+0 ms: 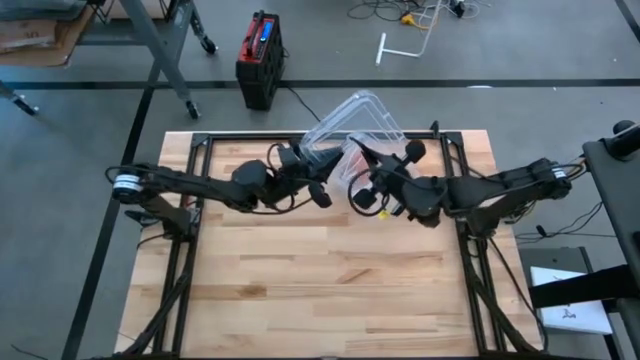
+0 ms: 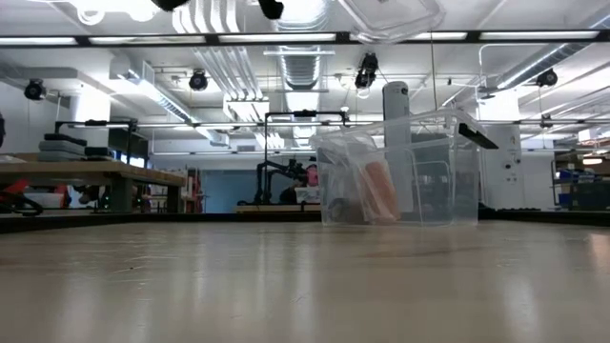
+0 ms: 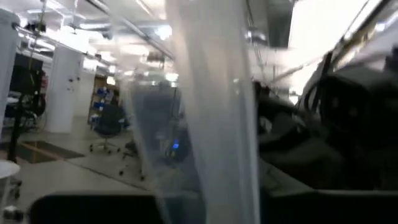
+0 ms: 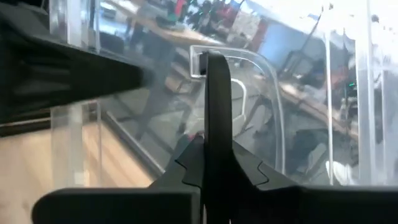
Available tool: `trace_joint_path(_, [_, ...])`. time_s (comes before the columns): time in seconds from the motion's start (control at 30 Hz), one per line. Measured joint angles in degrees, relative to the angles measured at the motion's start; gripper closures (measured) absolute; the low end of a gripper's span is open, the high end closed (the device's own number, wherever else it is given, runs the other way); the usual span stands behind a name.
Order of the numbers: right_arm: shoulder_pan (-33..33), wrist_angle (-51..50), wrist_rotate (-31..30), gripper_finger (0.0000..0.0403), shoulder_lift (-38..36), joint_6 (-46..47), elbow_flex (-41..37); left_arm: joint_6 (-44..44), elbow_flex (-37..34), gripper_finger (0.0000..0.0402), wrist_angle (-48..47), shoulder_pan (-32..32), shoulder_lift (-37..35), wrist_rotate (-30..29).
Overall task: Roll bandage
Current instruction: Close the transparent bin on the table
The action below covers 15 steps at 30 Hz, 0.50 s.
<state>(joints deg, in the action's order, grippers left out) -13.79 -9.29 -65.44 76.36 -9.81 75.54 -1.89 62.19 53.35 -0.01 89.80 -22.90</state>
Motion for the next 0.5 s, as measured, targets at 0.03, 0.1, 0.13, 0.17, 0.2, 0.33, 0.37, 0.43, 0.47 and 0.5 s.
trace_joint_path(0.03, [0.2, -4.0, 0.7, 0.0377, 0.0, 1.8, 1.8, 0.3, 0.0, 0.035, -2.6, 0.1, -1.4, -0.1])
trace_joint_path(0.1, [1.0, -13.1, 4.7, 0.0379, 0.0, 7.5, 6.0, 1.3, 0.0, 0.032, -9.3, 0.4, -5.2, -0.9])
trace_joint_path(0.13, [2.0, -18.1, 7.8, 0.0379, 0.0, 11.3, 8.3, 2.3, 0.0, 0.0304, -13.3, 0.6, -7.4, -2.1])
trace_joint_path(0.17, [3.2, -22.9, 11.6, 0.0379, 0.3, 14.8, 10.6, 3.2, 0.0, 0.0287, -17.9, 0.9, -9.6, -3.3])
trace_joint_path(0.2, [4.7, -27.4, 15.7, 0.0379, 0.4, 18.0, 13.0, 4.0, 0.0, 0.0271, -22.3, 1.1, -11.8, -4.2])
trace_joint_path(0.33, [12.5, -43.3, 31.8, 0.0379, 2.2, 24.7, 20.0, 5.2, 0.0, 0.021, -40.0, 2.1, -20.7, -6.4])
trace_joint_path(0.37, [14.8, -46.5, 34.8, 0.0379, 3.0, 25.2, 21.5, 5.1, -0.1, 0.0198, -42.5, 2.3, -22.7, -6.8])
trace_joint_path(0.43, [19.0, -50.8, 39.8, 0.0379, 4.6, 25.6, 24.3, 4.6, -0.4, 0.0178, -45.4, 2.5, -25.7, -8.0])
trace_joint_path(0.47, [21.2, -53.2, 42.9, 0.0379, 5.6, 25.6, 25.5, 4.6, -0.8, 0.0172, -47.0, 2.5, -26.9, -8.4])
trace_joint_path(0.5, [23.4, -55.4, 46.8, 0.0379, 6.6, 25.7, 26.6, 4.7, -1.2, 0.0167, -48.5, 2.5, -27.8, -8.9])
